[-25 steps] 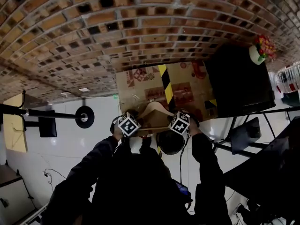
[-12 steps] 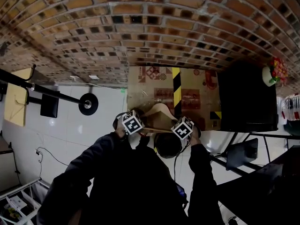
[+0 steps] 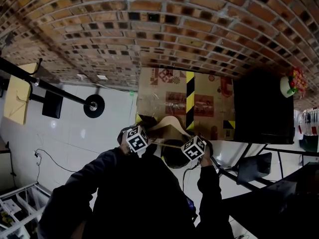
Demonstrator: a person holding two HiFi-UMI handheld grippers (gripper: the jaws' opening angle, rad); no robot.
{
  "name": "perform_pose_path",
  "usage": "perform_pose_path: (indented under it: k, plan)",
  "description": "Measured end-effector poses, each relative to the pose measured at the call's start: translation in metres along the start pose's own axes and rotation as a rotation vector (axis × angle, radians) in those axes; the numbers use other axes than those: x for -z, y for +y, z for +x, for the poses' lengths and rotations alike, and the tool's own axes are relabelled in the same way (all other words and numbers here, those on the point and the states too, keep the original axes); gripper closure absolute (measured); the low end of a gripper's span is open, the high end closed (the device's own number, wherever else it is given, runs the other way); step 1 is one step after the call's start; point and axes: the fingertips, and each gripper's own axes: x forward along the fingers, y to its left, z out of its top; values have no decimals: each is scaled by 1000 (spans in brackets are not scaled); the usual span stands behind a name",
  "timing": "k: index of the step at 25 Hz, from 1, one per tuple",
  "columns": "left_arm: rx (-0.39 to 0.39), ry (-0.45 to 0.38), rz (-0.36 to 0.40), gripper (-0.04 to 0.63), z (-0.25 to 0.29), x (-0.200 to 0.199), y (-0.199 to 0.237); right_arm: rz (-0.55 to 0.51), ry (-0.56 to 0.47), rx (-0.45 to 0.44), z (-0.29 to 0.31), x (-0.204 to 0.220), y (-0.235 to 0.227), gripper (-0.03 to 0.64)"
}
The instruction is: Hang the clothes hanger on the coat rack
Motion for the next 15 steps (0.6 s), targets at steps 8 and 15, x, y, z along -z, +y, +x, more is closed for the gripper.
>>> perform_pose_path:
  k: [8, 15]
  plan:
    - [-155, -64, -16, 506, -56, 9, 13, -104, -101, 81, -30, -57, 1, 529]
    - [-375, -94, -107, 506, -145, 46, 62, -314, -219, 92, -39, -175, 8, 529]
